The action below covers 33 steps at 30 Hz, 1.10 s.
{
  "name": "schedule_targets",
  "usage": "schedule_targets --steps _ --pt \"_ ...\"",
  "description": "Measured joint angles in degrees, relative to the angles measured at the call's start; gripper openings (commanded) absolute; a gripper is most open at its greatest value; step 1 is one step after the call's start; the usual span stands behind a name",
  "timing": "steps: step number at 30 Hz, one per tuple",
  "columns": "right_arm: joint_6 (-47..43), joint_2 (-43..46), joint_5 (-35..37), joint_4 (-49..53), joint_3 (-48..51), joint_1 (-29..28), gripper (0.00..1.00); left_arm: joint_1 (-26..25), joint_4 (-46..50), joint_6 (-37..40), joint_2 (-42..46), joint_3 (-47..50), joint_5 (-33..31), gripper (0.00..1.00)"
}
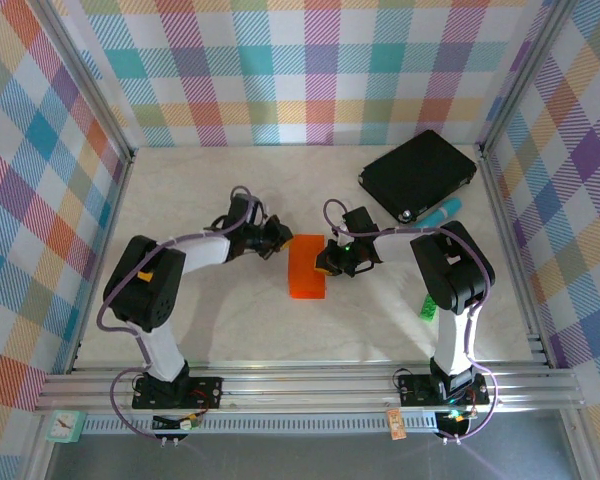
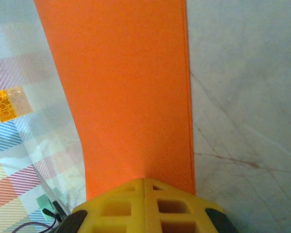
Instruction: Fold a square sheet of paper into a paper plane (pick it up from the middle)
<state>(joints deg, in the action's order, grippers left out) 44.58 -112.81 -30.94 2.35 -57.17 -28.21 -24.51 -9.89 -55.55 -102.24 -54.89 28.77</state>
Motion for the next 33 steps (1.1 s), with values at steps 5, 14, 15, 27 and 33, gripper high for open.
schedule_targets --steps 5,14,15,27,33 --pt "0.3 0.1 0.0 -0.5 0.3 0.0 0.00 -5.1 -3.8 -5.5 2.9 7.9 -4.2 0.00" --pt "0.5 0.2 0.0 -1.1 0.6 0.0 0.00 -8.4 -8.5 -10.8 6.1 15.2 -11.0 0.00" --pt "0.5 0.2 0.0 -1.1 0.6 0.0 0.00 -8.4 -10.1 -11.5 6.0 15.7 -11.0 0.00" --pt "0.5 0.5 0.8 -2.1 1.3 0.0 0.00 -8.5 -18.2 -15.6 1.3 16.7 -10.9 0.00" --pt "0.5 0.5 0.9 -2.1 1.3 0.0 0.00 -8.7 -19.7 -15.6 1.2 18.8 -11.6 0.00"
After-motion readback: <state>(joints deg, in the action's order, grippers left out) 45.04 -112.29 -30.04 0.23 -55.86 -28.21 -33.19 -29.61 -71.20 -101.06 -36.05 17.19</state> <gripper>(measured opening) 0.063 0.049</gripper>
